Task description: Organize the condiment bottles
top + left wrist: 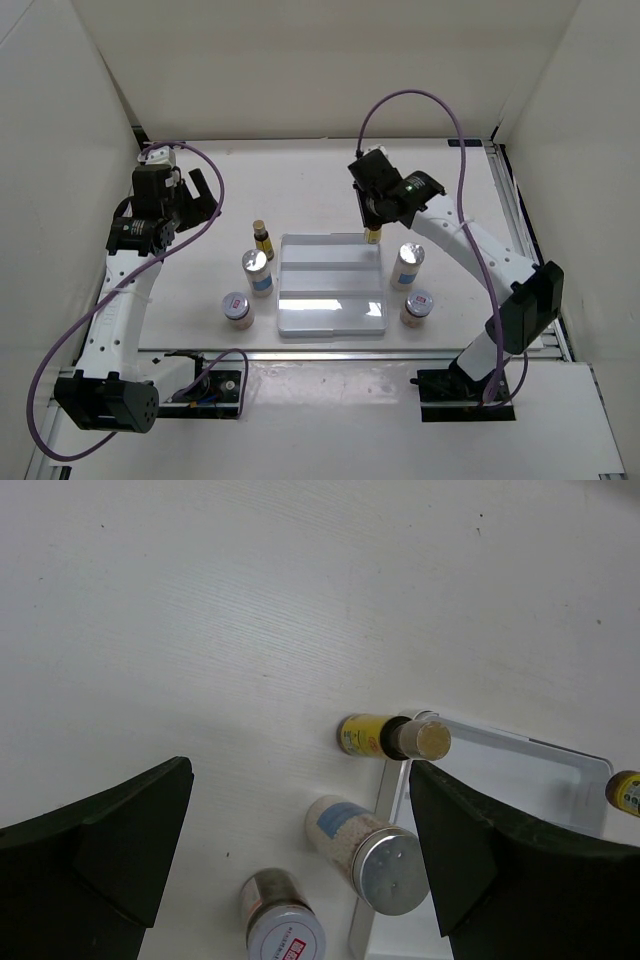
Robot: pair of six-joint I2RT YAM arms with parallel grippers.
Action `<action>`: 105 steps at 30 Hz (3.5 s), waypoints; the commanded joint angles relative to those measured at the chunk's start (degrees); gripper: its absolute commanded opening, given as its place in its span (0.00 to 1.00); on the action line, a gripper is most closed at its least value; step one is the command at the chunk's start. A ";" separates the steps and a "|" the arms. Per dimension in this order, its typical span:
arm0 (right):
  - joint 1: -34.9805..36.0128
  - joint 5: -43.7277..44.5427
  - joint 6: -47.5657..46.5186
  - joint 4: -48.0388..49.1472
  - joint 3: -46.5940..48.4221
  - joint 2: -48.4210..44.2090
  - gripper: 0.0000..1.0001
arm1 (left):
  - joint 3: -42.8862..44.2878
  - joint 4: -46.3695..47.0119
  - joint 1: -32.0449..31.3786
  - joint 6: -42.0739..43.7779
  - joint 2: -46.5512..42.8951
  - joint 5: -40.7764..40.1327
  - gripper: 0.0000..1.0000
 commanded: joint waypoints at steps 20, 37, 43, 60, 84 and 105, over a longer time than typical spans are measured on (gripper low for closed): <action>0.73 -3.05 4.12 6.90 -2.18 7.05 0.28 | -0.51 -0.06 -0.14 0.91 0.04 1.52 0.94; -2.61 0.36 4.39 -3.21 7.30 -7.34 1.00 | -0.51 1.61 -0.14 3.01 2.67 10.10 0.77; -2.61 -0.16 4.47 -2.69 -0.94 -21.23 1.00 | 0.45 3.55 -1.45 5.39 10.04 20.33 0.71; -2.61 -0.78 5.79 -4.61 -14.22 -32.42 1.00 | 8.88 -1.19 -11.65 4.42 21.65 10.86 0.72; -2.61 1.94 4.74 -6.81 -16.33 -36.81 1.00 | 14.05 -6.54 -13.58 3.90 29.31 5.94 0.33; -2.61 3.53 6.32 -11.12 -17.39 -40.86 1.00 | 34.20 -14.38 -30.55 -0.67 39.85 -2.60 0.11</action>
